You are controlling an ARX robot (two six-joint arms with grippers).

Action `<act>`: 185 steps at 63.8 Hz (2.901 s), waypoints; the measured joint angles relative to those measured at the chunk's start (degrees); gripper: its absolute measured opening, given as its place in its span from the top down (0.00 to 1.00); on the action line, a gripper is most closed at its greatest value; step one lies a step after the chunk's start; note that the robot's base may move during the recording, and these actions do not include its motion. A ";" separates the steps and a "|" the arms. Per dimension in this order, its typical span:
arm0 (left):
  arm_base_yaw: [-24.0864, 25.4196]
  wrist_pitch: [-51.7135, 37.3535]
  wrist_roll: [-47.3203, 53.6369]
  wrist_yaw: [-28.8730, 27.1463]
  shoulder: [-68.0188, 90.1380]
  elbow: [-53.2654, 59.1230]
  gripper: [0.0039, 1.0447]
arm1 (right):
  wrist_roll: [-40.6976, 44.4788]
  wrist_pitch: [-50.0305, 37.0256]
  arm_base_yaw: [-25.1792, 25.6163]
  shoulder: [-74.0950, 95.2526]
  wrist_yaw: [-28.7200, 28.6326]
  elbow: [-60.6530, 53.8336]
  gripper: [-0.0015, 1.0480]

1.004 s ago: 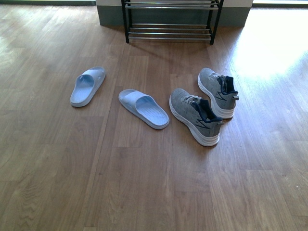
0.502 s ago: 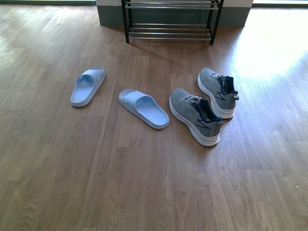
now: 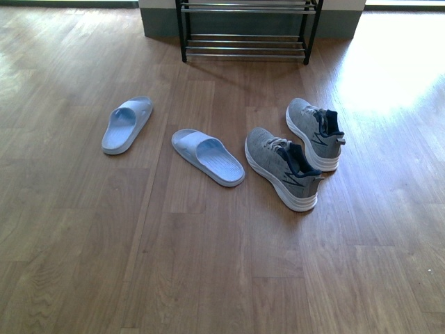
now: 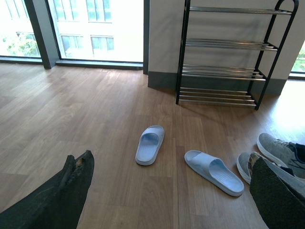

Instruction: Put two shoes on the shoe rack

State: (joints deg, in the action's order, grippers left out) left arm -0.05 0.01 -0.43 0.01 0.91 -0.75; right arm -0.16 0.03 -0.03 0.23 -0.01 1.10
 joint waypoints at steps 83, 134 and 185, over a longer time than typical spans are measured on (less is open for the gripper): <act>0.00 0.00 0.00 0.00 0.00 0.00 0.09 | 0.00 0.00 0.00 0.00 0.00 0.00 0.09; 0.00 0.00 0.00 0.02 0.00 0.00 0.09 | 0.00 -0.02 0.00 -0.02 0.02 0.00 0.09; 0.00 0.00 0.00 -0.02 0.00 0.00 0.09 | 0.09 -2.62 1.40 20.44 -18.58 4.59 0.09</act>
State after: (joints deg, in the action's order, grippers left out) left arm -0.05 0.01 -0.43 -0.01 0.91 -0.75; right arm -0.08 -2.59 1.37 20.67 -18.59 5.69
